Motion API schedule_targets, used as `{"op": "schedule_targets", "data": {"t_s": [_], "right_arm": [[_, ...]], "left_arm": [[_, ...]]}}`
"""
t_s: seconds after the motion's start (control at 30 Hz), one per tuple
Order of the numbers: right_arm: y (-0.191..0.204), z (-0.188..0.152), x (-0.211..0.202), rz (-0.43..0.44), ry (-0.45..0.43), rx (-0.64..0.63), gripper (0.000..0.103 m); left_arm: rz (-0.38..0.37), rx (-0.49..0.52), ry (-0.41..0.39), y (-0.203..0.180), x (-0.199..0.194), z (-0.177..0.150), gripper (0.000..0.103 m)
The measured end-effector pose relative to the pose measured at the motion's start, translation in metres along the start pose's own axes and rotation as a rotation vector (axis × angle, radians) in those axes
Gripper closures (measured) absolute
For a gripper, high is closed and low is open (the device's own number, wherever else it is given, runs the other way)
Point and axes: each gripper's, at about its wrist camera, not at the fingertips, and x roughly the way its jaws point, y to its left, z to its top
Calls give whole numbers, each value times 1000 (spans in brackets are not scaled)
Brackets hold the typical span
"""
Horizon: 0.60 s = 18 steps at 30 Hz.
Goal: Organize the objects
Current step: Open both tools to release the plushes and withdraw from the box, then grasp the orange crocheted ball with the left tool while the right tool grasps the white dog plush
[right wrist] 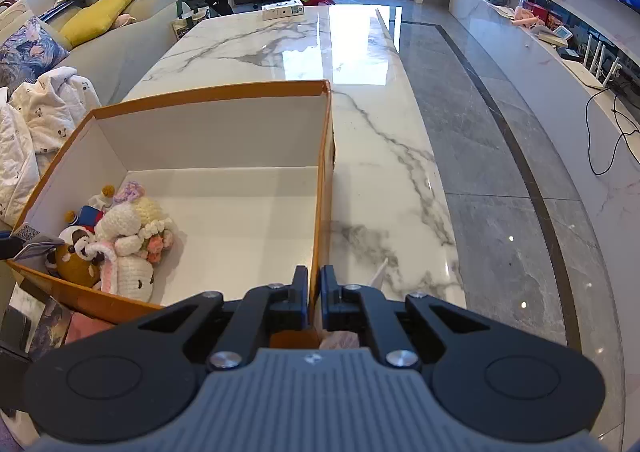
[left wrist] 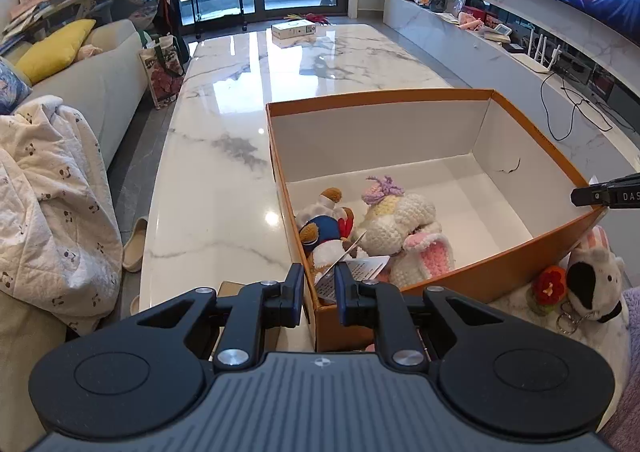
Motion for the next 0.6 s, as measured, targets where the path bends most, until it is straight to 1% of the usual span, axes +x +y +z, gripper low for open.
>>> {"op": "schedule_targets", "data": {"t_s": [0.1, 0.17, 0.2, 0.23, 0.27, 0.33, 0.4, 0.47, 0.5, 0.53, 0.57, 0.6], "right_arm": [[-2, -3, -4, 19, -22, 12, 92], [-6, -6, -14, 43, -63, 43, 90], [-7, -8, -21, 53, -87, 50, 89], [-8, -10, -29, 60, -116, 54, 85], [-7, -13, -38, 68, -144, 55, 76], [-7, -20, -56, 77, -203, 55, 67], [-8, -29, -70, 82, -240, 65, 67], [-6, -43, -82, 91, -269, 72, 62], [-5, -50, -86, 90, -281, 72, 61], [-3, -59, -90, 86, -292, 69, 57], [-2, -66, -92, 80, -299, 65, 52], [-1, -74, -93, 72, -302, 65, 50]], "left_arm": [[5, -7, -24, -2, -7, -3, 85], [6, -5, -42, -4, -15, -4, 81], [8, 2, -50, -6, -20, -6, 75], [13, 4, -62, -7, -26, -8, 70], [21, 2, -80, -9, -31, -11, 69], [28, 2, -114, -13, -41, -17, 67], [39, -8, -134, -18, -49, -24, 65], [17, -15, -158, -23, -59, -33, 61], [-1, -17, -165, -27, -63, -37, 55], [-20, -19, -170, -31, -67, -42, 52], [-40, -21, -171, -35, -70, -47, 52], [-56, -23, -167, -38, -72, -52, 52]]}}
